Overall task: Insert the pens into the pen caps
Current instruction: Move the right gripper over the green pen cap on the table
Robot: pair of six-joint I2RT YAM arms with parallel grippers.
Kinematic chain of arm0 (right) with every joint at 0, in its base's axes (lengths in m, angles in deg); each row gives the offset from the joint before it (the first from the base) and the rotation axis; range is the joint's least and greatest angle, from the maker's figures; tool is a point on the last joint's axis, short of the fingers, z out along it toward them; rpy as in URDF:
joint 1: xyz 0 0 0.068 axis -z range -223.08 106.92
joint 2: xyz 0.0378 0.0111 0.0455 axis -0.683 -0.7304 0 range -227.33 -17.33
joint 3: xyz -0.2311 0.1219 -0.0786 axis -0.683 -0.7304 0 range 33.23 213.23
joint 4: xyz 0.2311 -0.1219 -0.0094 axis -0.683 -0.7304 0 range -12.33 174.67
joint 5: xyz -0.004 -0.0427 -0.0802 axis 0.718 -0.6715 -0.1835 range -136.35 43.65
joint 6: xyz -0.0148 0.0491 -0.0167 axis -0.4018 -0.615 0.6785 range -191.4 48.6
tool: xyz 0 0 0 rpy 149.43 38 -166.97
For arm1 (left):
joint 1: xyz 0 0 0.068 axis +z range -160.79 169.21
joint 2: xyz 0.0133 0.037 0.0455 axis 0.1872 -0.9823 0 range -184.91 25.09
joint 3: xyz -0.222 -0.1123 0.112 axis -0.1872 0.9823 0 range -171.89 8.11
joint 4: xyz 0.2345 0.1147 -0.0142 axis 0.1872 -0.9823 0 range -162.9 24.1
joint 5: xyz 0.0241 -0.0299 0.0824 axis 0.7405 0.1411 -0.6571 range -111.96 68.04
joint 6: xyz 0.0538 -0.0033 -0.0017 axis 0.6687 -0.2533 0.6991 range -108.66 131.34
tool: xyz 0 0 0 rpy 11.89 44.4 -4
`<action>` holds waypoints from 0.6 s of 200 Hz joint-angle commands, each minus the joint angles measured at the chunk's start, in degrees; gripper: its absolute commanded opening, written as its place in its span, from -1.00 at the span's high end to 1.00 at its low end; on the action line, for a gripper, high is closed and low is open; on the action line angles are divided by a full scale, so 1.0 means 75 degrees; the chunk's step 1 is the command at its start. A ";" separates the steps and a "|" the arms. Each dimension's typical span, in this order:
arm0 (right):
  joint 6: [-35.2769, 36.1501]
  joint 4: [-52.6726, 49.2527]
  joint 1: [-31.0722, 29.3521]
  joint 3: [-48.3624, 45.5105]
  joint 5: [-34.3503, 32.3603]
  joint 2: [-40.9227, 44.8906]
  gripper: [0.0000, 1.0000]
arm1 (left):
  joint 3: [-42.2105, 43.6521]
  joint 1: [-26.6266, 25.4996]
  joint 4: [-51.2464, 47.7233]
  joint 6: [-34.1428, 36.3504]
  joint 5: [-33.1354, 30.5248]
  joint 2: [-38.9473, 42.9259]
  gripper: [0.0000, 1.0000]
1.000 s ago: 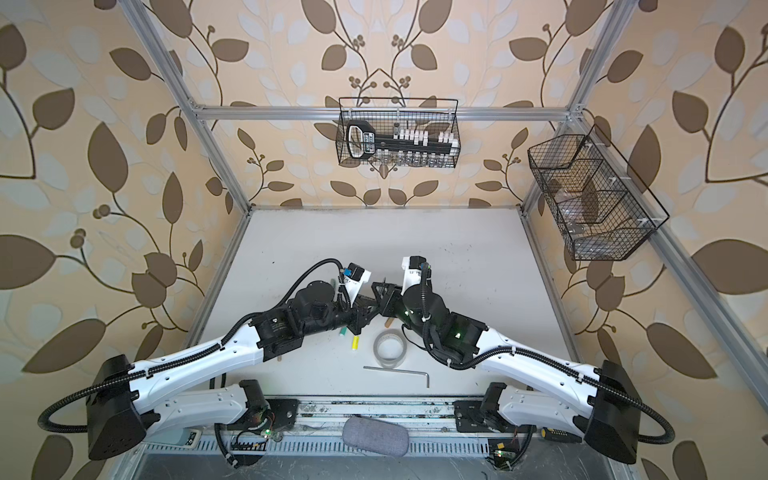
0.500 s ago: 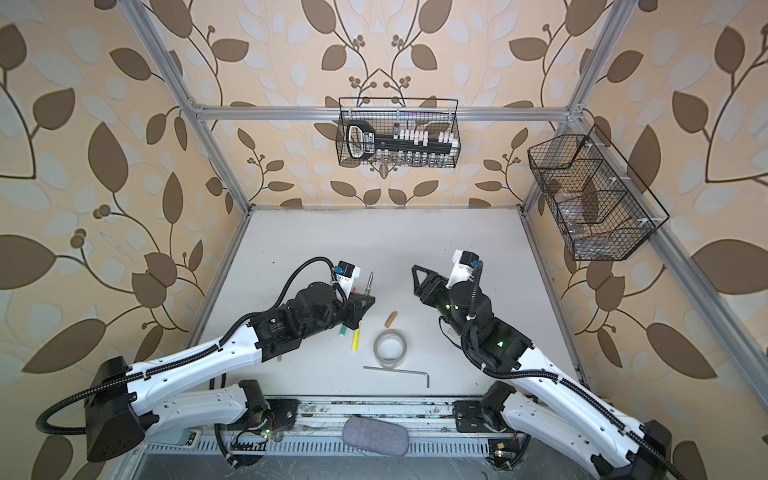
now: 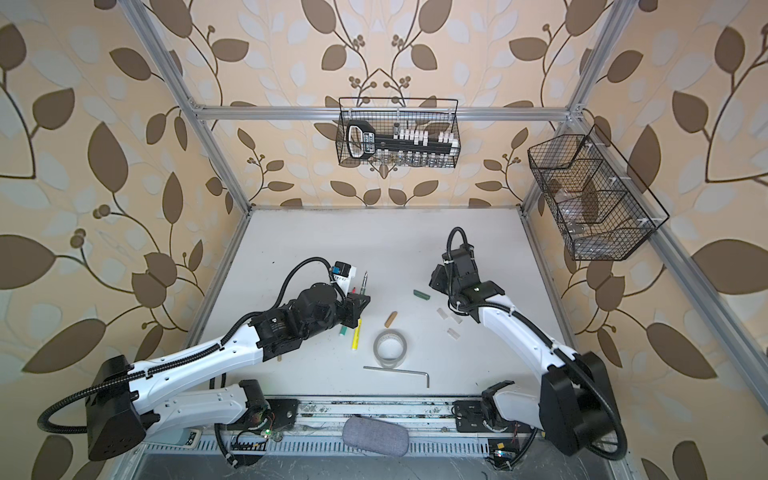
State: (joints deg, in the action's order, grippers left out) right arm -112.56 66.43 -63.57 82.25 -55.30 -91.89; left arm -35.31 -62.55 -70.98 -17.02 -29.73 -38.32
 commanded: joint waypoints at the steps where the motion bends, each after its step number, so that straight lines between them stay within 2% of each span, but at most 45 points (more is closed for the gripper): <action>1: 0.0534 -0.0377 0.0007 0.0415 -0.0034 -0.0434 -0.19 | -0.0328 0.0023 -0.0009 -0.0125 -0.0149 -0.0081 1.00; 19: 0.0530 -0.0164 -0.0051 0.0402 0.0050 -0.0803 -0.19 | -0.0302 0.0052 0.0147 -0.0076 0.0000 -0.0151 1.00; 57: 0.0722 -0.0158 -0.0431 0.0820 -0.0161 -0.1711 -0.22 | -0.0143 0.0068 0.0674 0.0246 0.0964 -0.0074 1.00; 78: 0.0834 0.0021 -0.0432 0.0983 0.0176 -0.2227 -0.27 | -0.0111 0.0063 0.0677 0.0298 0.1090 0.0034 1.00; 120: 0.1063 -0.0096 -0.0472 0.1515 0.0204 -0.3154 -0.36 | -0.0078 0.0059 0.0679 0.0336 0.1177 0.0124 1.00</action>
State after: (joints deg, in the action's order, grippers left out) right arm -106.79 66.40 -66.83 90.60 -54.21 -112.55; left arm -35.31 -62.45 -68.45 -15.95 -22.32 -39.09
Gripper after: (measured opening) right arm 0.672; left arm 0.116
